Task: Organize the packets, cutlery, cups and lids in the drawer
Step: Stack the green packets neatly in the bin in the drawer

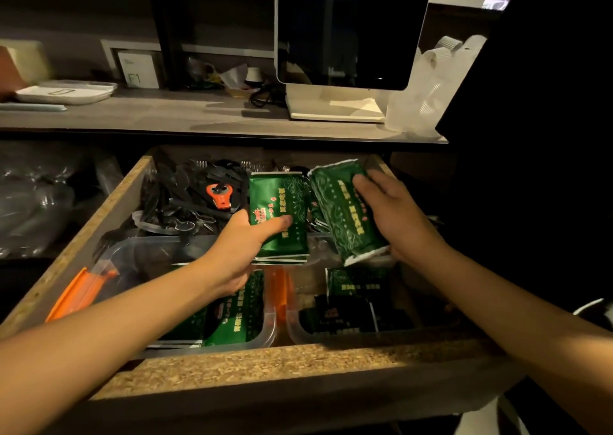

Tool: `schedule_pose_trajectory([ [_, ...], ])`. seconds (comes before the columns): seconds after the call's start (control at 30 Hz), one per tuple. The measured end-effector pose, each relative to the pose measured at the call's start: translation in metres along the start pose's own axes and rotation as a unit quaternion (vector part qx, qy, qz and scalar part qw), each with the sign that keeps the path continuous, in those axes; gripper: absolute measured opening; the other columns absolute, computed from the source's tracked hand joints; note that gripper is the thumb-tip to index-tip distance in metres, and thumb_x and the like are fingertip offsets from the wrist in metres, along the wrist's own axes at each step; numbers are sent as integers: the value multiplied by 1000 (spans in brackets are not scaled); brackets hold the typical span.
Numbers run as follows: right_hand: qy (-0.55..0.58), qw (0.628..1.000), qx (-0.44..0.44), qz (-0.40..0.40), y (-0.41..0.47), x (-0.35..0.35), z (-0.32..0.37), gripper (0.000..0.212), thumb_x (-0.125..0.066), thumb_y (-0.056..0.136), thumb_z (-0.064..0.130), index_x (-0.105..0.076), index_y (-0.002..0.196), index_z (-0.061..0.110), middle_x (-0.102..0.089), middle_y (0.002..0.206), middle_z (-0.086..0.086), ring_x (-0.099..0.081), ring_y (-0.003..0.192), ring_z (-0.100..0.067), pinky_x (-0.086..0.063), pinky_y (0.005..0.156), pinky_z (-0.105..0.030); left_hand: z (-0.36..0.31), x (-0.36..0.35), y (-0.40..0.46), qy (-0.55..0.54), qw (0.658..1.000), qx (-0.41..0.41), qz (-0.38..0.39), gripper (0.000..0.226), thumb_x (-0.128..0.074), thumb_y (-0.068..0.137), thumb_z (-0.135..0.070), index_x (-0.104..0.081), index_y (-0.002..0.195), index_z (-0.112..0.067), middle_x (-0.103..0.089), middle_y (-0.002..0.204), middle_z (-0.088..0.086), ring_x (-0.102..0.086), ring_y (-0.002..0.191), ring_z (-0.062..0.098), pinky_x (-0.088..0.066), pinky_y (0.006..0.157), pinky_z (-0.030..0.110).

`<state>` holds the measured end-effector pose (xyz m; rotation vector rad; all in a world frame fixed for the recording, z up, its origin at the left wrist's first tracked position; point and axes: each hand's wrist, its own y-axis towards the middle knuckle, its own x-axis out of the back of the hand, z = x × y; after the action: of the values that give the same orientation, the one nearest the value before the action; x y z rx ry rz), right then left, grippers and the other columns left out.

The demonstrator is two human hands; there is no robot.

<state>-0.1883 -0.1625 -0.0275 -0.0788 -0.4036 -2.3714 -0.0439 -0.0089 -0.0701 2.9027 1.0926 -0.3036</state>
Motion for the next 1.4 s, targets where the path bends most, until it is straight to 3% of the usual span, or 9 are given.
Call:
schedule_pose_trajectory([
  [0.27,51,993,-61,-87,11,-63,8,19,-54,91,24,-61,77,14,-66,79,-10,-65,78,-24,-53,75,-41,8,5,7,-47,999,8,12,114,-76,50,-86,-41,147,-38,-45,155,0,-44,141,30,-34,110,66],
  [0.47,94,983,-136,-82,-5,-75,-10,43,-53,77,37,-61,103,4,-66,103,-22,-64,98,-39,-52,89,-54,11,-5,2,39,998,-33,45,109,-84,54,-73,-43,142,-25,-58,141,2,-55,131,21,-43,109,54],
  [0.67,137,982,-130,-22,-5,-74,-14,31,-41,101,29,-57,123,13,-69,100,-7,-69,80,-14,-51,58,-21,5,-11,-8,5,996,33,81,81,-79,66,-44,-48,138,-20,-65,131,4,-61,123,22,-45,108,53],
  [0.77,115,988,-101,-18,-9,-78,-12,36,-42,102,30,-49,136,21,-66,114,-4,-67,100,-17,-56,81,-29,1,-11,-11,-16,995,61,81,56,-74,75,-29,-55,126,-19,-71,115,10,-69,107,27,-52,99,57],
  [0.83,117,989,-72,-48,-11,-78,-11,41,-50,99,32,-45,139,27,-64,123,-1,-64,110,-18,-51,97,-42,2,-10,-10,-6,995,66,77,70,-77,68,-39,-55,130,-17,-71,117,12,-70,107,29,-53,96,59],
  [0.97,150,986,-50,-43,-14,-70,-3,35,-53,99,23,-50,133,23,-65,122,-5,-66,107,-21,-54,93,-42,2,-10,-10,64,993,62,73,110,-85,49,-73,-51,135,-13,-67,127,7,-67,115,26,-52,98,54],
  [1.1,241,961,-134,5,-18,-66,-1,36,-49,99,33,-61,122,8,-69,115,-15,-68,104,-31,-54,94,-49,5,-3,-5,109,991,61,57,113,-80,49,-83,-51,135,-17,-64,133,4,-63,119,25,-51,98,54],
  [1.23,109,990,-79,-28,-15,-71,-3,30,-53,97,36,-61,110,11,-69,108,-11,-67,101,-28,-51,94,-54,2,-4,-7,144,983,47,100,91,-68,62,-85,-62,128,-22,-70,123,2,-67,114,24,-51,99,51],
  [1.4,98,990,-47,-86,-11,-67,-8,41,-50,100,36,-38,139,34,-58,129,1,-61,114,-16,-51,98,-40,-5,-10,-10,155,983,-16,96,99,-64,68,-80,-34,151,-35,-51,148,-10,-51,134,12,-43,110,52],
])
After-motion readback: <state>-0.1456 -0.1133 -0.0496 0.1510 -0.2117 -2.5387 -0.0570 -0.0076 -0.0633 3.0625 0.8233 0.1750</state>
